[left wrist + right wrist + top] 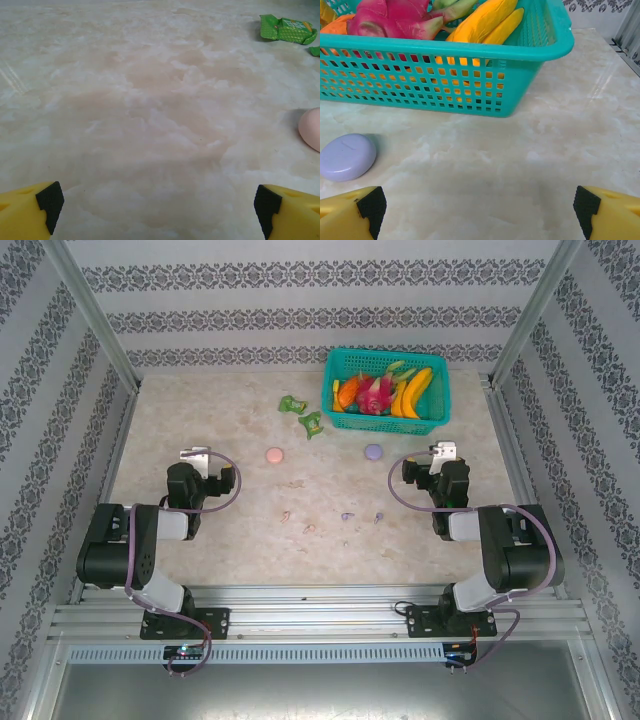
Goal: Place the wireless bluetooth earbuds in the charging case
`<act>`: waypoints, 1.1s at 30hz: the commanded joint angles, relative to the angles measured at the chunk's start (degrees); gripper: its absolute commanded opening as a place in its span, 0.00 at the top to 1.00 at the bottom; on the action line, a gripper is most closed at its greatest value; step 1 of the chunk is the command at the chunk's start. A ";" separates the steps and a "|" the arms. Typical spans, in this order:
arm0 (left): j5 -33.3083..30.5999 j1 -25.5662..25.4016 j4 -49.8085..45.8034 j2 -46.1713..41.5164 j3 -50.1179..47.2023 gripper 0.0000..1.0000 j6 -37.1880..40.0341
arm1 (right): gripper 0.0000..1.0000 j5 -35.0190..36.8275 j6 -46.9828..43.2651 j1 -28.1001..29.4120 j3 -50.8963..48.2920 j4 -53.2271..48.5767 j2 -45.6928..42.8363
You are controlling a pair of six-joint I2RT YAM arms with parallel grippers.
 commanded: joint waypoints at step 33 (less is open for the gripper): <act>-3.07 -0.56 -12.40 -7.22 4.77 0.00 -1.15 | 0.02 7.41 6.06 -1.30 3.95 -18.22 -16.36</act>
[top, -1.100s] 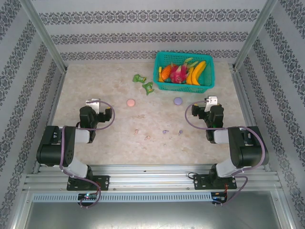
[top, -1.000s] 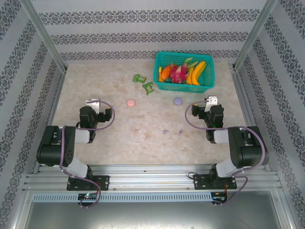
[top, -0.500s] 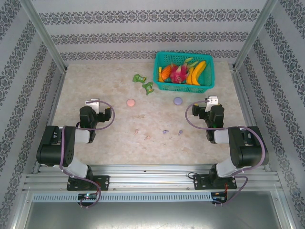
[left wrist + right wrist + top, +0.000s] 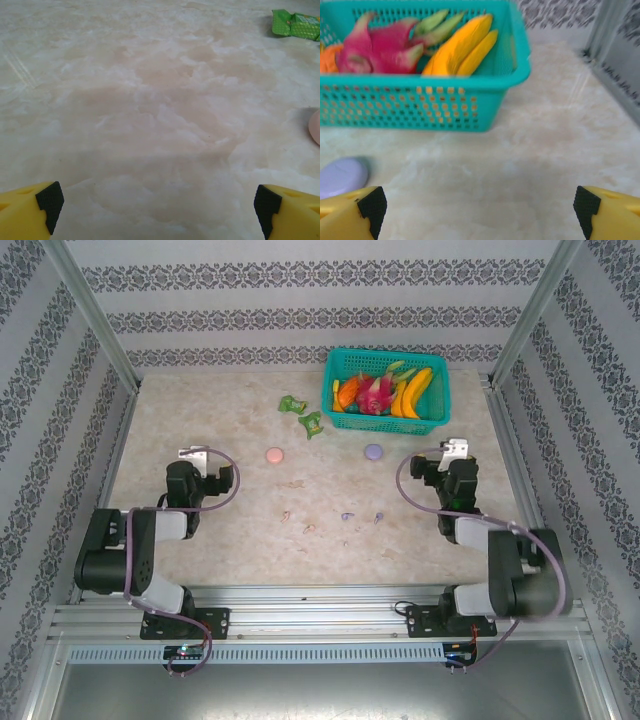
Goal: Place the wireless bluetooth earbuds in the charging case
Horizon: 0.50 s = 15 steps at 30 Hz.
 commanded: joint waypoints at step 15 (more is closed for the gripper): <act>-2.99 -1.05 -43.42 -18.17 19.73 0.00 -22.67 | 0.05 -16.28 31.34 9.68 27.79 -45.34 -6.79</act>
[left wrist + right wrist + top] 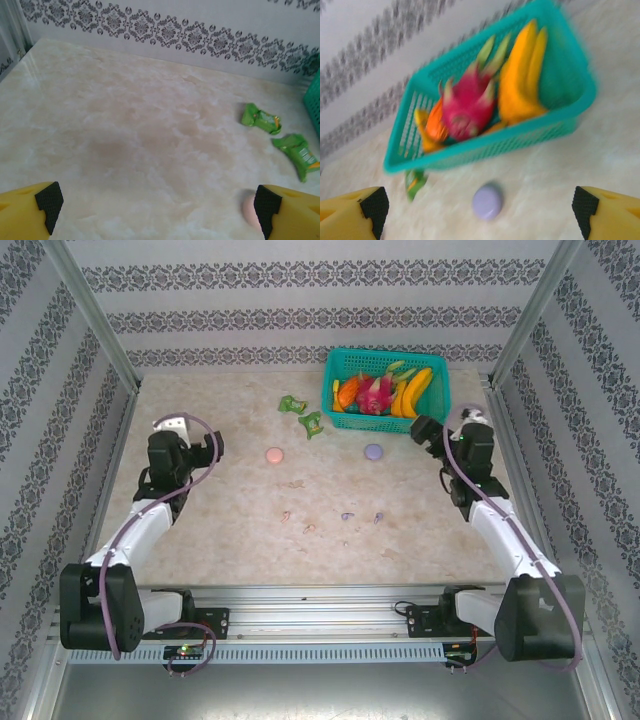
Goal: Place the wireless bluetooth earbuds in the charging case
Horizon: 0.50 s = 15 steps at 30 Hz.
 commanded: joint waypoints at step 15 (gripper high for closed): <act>5.56 -0.72 -30.24 7.97 14.06 0.00 -23.07 | 0.17 13.89 1.53 34.35 57.48 -47.38 42.23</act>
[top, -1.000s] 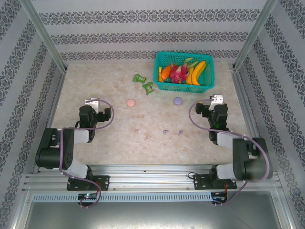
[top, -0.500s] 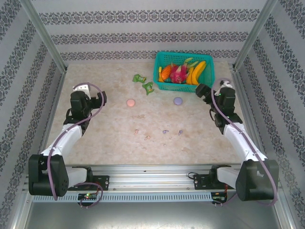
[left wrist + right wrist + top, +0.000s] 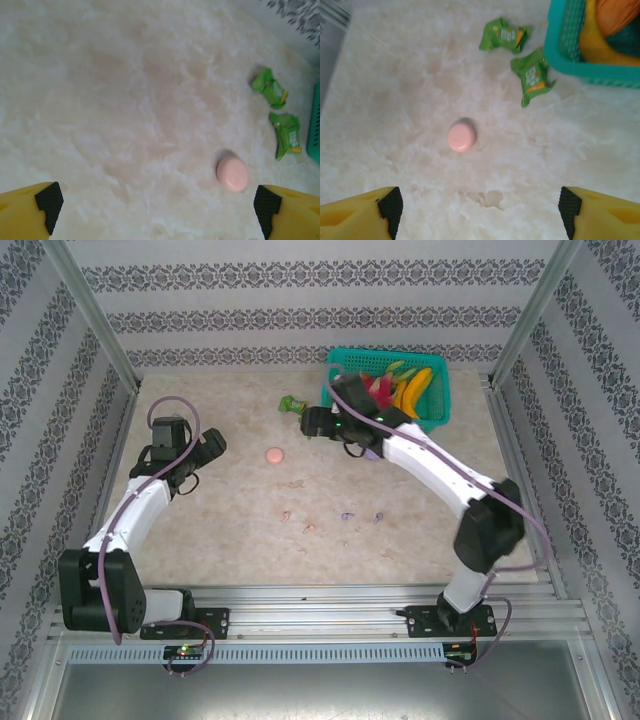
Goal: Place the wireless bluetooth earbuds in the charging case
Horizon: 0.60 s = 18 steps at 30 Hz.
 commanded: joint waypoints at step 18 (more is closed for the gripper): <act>-4.22 -0.31 -11.22 5.99 3.82 0.00 -5.52 | 0.19 13.83 7.65 9.33 43.70 -19.78 40.79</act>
